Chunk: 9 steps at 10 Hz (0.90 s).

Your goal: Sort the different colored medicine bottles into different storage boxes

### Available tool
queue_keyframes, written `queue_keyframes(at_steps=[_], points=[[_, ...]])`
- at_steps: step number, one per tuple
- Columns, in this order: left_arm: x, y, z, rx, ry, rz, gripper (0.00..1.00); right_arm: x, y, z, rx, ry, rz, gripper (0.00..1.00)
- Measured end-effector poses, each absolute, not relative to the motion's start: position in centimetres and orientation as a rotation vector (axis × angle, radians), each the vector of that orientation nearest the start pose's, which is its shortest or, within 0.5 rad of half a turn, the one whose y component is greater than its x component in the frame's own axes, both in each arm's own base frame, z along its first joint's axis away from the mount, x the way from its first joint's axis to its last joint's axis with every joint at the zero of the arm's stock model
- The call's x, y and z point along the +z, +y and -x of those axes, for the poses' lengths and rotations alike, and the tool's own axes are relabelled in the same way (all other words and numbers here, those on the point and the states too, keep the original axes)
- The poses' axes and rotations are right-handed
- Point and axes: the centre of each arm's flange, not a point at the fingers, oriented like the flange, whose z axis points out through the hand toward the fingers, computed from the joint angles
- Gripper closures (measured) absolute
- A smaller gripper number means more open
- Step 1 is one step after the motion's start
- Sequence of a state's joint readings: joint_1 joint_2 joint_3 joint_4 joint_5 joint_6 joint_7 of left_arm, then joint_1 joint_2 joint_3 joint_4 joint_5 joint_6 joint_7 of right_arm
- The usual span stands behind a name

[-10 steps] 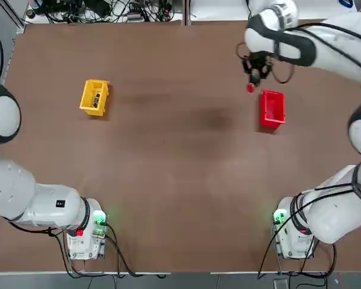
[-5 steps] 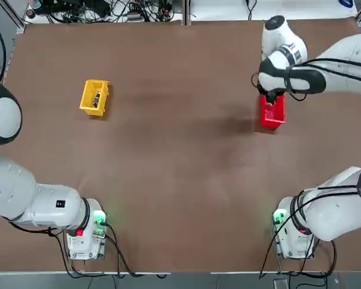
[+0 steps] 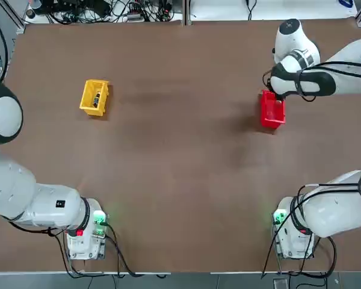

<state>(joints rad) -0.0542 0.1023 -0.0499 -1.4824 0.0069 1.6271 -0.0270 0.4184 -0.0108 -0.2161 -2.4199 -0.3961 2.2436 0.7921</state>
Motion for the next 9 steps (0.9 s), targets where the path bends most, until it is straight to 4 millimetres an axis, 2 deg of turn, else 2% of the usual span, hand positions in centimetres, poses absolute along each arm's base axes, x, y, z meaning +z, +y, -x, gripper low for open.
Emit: queue_keyframes(at_steps=[1, 2, 5, 7, 8, 9], points=[[61.1, -6.2, -59.0, -0.061, 0.129, 3.140, 0.01, 30.0, 8.2, -46.0, 0.013, 0.547, 3.426, 0.56], [61.0, -6.5, -59.0, -0.058, 0.136, 3.140, 0.01, 30.0, 8.2, -46.0, 0.010, 0.545, 3.425, 0.45], [61.0, -6.6, -59.0, -0.058, 0.139, 3.140, 0.01, 30.0, 8.6, -46.1, -0.002, 0.533, 3.423, 0.01], [61.0, -6.6, -59.0, -0.058, 0.139, 3.140, 0.01, 30.3, 8.6, -46.3, -0.016, 0.521, 3.421, 0.01], [61.0, -6.6, -59.0, -0.058, 0.139, 3.140, 0.01, 31.3, 8.7, -47.1, -0.049, 0.460, 3.419, 0.01], [61.0, -6.6, -59.0, -0.059, 0.139, 3.140, 0.01, 33.2, 8.5, -48.6, -0.097, 0.366, 3.417, 0.01]])
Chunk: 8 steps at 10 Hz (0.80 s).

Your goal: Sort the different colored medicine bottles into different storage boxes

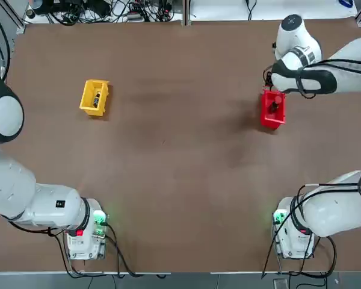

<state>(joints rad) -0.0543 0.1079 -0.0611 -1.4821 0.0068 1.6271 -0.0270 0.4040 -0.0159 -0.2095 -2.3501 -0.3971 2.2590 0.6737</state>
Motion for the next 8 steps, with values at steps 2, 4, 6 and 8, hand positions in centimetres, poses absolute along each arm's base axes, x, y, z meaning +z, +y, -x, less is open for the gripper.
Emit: queue_keyframes(at_steps=[2, 4, 6, 8], points=[[61.0, -6.6, -59.0, -0.059, 0.138, 3.140, 0.01, 38.6, 6.9, -51.8, -0.119, 0.139, 3.407, 0.01], [61.0, -6.6, -59.0, -0.060, 0.138, 3.140, 0.00, 45.4, 5.0, -54.4, -0.093, -0.101, 3.351, 0.01], [61.0, -6.6, -59.0, -0.060, 0.138, 3.140, 0.00, 49.4, 4.3, -55.4, -0.117, -0.229, 3.340, 0.01], [61.0, -6.5, -59.0, -0.060, 0.137, 3.140, 0.00, 51.5, 3.3, -55.7, -0.103, -0.267, 3.336, 0.01]])
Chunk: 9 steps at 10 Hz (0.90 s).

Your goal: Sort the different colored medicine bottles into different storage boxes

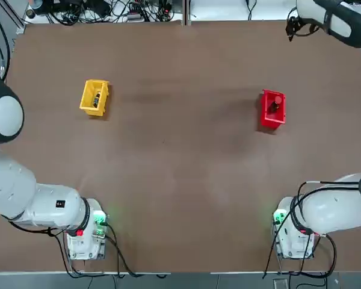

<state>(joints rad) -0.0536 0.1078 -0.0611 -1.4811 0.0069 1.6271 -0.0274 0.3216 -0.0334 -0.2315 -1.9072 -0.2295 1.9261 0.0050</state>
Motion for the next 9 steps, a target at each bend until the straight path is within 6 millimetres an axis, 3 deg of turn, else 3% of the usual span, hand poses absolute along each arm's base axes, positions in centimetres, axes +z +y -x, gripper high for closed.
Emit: queue_keyframes(at_steps=[4, 5, 9], points=[[61.0, -6.5, -59.0, -0.060, 0.136, 3.140, 0.00, 62.2, 1.0, -55.0, -0.135, 0.031, 3.303, 0.01], [61.0, -6.5, -59.0, -0.060, 0.134, 3.141, 0.00, 63.7, 1.0, -54.6, -0.122, 0.103, 3.282, 0.01], [61.0, -6.5, -59.0, -0.060, 0.117, 3.141, 0.00, 63.3, 1.8, -54.6, -0.080, 0.175, 3.247, 0.01]])
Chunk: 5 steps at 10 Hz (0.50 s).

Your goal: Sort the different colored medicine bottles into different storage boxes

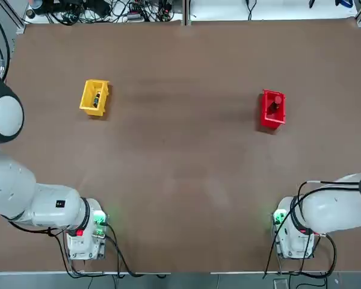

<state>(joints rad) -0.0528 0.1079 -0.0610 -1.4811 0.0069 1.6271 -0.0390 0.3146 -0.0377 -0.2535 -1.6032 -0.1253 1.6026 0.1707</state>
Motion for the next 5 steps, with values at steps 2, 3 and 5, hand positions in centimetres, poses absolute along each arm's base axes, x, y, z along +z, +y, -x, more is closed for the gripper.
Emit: queue_keyframes(at_steps=[2, 3, 5], points=[[61.03, -6.47, -58.99, -0.060, 0.117, 3.141, 0.00, 62.92, 1.88, -54.71, -0.057, 0.209, 3.166, 0.00], [61.03, -6.47, -58.99, -0.060, 0.117, 3.141, 0.00, 62.93, 1.65, -54.74, -0.056, 0.219, 3.153, 0.00], [61.03, -6.47, -58.99, -0.060, 0.117, 3.141, 0.00, 62.98, 1.64, -54.80, -0.065, 0.222, 3.144, 0.00]])
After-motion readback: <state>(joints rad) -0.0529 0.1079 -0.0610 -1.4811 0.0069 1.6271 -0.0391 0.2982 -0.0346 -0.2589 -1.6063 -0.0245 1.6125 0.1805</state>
